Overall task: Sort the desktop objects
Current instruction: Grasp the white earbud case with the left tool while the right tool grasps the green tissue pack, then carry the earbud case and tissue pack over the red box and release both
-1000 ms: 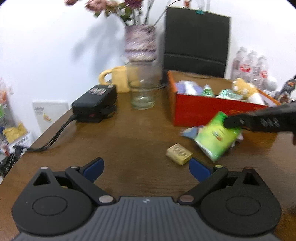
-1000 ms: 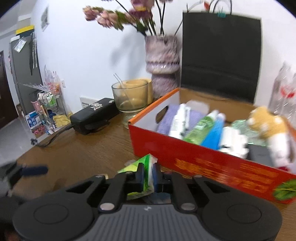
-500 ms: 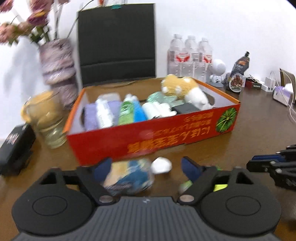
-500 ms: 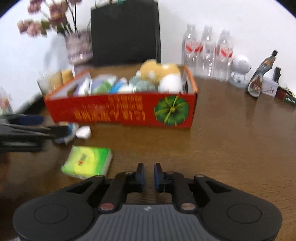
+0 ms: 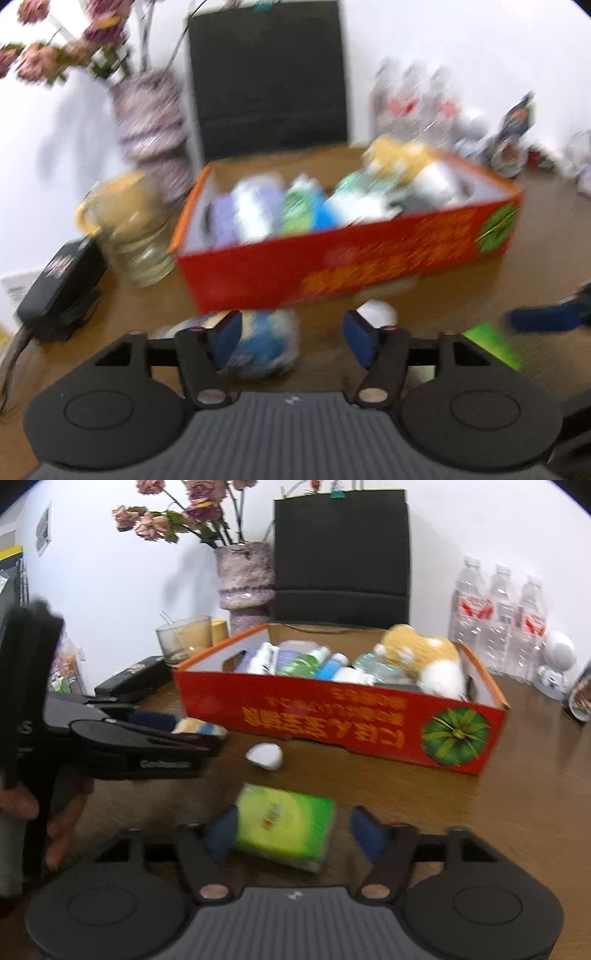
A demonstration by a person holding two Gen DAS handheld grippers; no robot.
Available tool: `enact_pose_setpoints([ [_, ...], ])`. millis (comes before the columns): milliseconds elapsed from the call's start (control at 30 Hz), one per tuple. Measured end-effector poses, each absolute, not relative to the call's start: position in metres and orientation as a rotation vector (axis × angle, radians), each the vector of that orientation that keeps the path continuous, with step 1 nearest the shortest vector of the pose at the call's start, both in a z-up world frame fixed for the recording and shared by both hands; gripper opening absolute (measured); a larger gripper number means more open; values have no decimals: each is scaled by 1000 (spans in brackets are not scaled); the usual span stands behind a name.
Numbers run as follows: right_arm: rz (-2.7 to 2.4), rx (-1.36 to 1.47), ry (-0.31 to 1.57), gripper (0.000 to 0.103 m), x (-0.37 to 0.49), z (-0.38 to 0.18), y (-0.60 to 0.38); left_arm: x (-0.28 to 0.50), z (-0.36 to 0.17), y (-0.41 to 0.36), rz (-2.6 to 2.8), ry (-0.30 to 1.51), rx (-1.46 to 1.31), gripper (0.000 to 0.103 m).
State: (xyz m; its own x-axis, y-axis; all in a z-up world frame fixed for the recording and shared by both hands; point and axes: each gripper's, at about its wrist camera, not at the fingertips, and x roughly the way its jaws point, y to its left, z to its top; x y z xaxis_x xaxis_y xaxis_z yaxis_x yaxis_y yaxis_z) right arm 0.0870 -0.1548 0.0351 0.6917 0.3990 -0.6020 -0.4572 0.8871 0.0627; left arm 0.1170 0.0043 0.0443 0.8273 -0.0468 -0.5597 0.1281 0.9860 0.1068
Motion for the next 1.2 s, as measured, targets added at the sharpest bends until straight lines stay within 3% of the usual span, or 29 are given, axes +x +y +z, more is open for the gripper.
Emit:
enact_pose_setpoints([
  [67,475,-109,653,65,88,31,-148,122,45,-4,-126,590,137,70],
  [167,436,-125,646,64,88,26,-147,142,34,-18,-123,643,110,67],
  [233,382,-130,647,63,86,27,-154,151,27,-26,-125,686,109,57],
  [300,332,-109,652,63,86,26,-170,155,23,-35,-149,700,97,57],
  [433,290,-65,649,63,84,24,-193,156,18,-41,-170,703,79,28],
  [733,299,-92,648,58,65,25,-192,104,23,-46,-112,733,104,28],
  [1000,347,-118,663,57,-13,28,-191,-4,28,-38,-106,704,26,27],
  [1200,321,-98,623,56,-35,41,-191,-20,43,-36,-131,649,45,27],
])
